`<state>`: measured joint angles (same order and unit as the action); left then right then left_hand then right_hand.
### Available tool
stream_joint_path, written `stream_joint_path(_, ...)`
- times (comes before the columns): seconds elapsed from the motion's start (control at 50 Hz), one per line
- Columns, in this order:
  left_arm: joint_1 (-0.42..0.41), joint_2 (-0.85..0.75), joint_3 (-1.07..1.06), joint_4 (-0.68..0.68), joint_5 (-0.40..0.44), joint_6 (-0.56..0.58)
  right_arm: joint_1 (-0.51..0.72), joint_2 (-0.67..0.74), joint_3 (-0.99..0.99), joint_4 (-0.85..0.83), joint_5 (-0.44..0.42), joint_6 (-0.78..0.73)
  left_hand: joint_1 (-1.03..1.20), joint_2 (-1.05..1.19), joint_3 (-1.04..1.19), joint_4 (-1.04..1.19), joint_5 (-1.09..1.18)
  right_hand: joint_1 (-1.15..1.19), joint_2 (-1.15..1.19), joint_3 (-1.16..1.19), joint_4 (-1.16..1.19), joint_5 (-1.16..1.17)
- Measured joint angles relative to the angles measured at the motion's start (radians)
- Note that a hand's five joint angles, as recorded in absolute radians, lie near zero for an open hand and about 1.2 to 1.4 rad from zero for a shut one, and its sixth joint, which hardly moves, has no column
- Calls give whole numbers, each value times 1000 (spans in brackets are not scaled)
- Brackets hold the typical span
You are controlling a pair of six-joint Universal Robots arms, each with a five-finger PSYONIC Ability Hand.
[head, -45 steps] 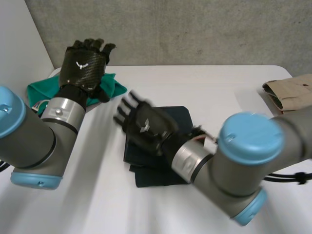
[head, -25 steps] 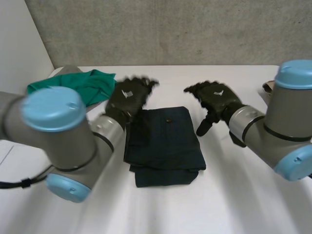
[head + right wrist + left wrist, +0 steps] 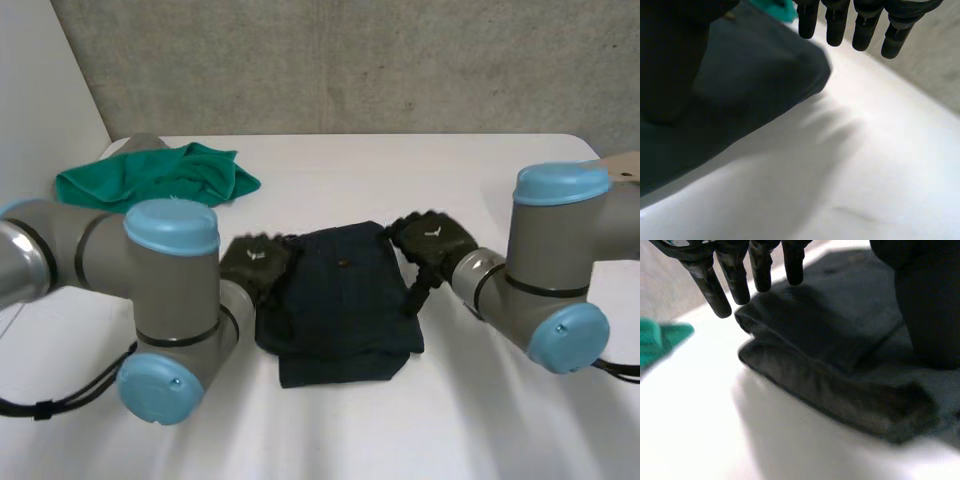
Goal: Fold the laundry.
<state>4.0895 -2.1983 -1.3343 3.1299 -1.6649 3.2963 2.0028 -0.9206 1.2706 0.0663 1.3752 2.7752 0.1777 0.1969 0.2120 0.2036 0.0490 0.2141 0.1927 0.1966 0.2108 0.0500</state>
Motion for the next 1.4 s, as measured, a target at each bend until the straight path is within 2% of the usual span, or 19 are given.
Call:
stream_joint_path(0.08,3,60,37,4,33,8,10,-97,81,-51,25,-25,0,0,0,0,0,0,0,0,0,-2)
stream_joint_path(0.16,18,116,88,4,102,10,42,-189,204,-132,36,-31,0,0,0,0,0,0,0,0,0,-2)
stream_joint_path(0.22,35,144,132,0,177,8,82,-247,313,-209,41,-33,1,0,0,0,0,0,0,0,0,-2)
stream_joint_path(0.32,63,164,225,-38,392,-7,175,-291,515,-369,54,-39,4,0,0,0,0,0,0,0,0,-2)
stream_joint_path(0.36,67,164,242,-50,440,-12,195,-290,553,-410,64,-40,4,0,0,0,0,0,0,0,0,-3)
stream_joint_path(0.38,72,163,265,-70,505,-19,221,-279,599,-469,82,-42,4,0,0,0,0,0,0,0,0,-2)
stream_joint_path(0.48,78,151,295,-100,597,-30,267,-215,642,-612,148,-45,4,0,0,0,0,0,0,0,0,-2)
stream_joint_path(0.6,71,128,294,-105,614,-32,287,-103,596,-767,210,-64,4,0,0,0,0,0,0,0,0,-2)
stream_joint_path(0.8,66,117,283,-102,603,-32,274,2,460,-846,214,-144,4,0,0,0,0,11,18,17,10,5)
stream_joint_path(0.88,67,119,283,-102,603,-34,271,37,399,-834,208,-149,4,0,0,0,0,306,323,319,286,211)
stream_joint_path(0.94,68,122,283,-102,603,-35,269,62,347,-815,204,-147,4,0,0,0,0,732,856,820,805,604)
stream_joint_path(0.98,68,124,283,-102,603,-35,266,70,322,-803,202,-145,4,0,0,0,0,785,954,945,940,765)
stream_joint_path(1.08,67,129,285,-102,603,-35,235,60,266,-781,195,-131,4,0,0,0,0,788,959,956,983,828)
stream_joint_path(1.26,73,190,298,-85,603,-38,78,-35,152,-772,108,-61,3,0,0,0,0,812,959,956,987,860)
stream_joint_path(1.4,75,247,302,-36,602,-76,-149,-95,14,-770,45,12,3,0,0,0,0,816,959,956,987,866)
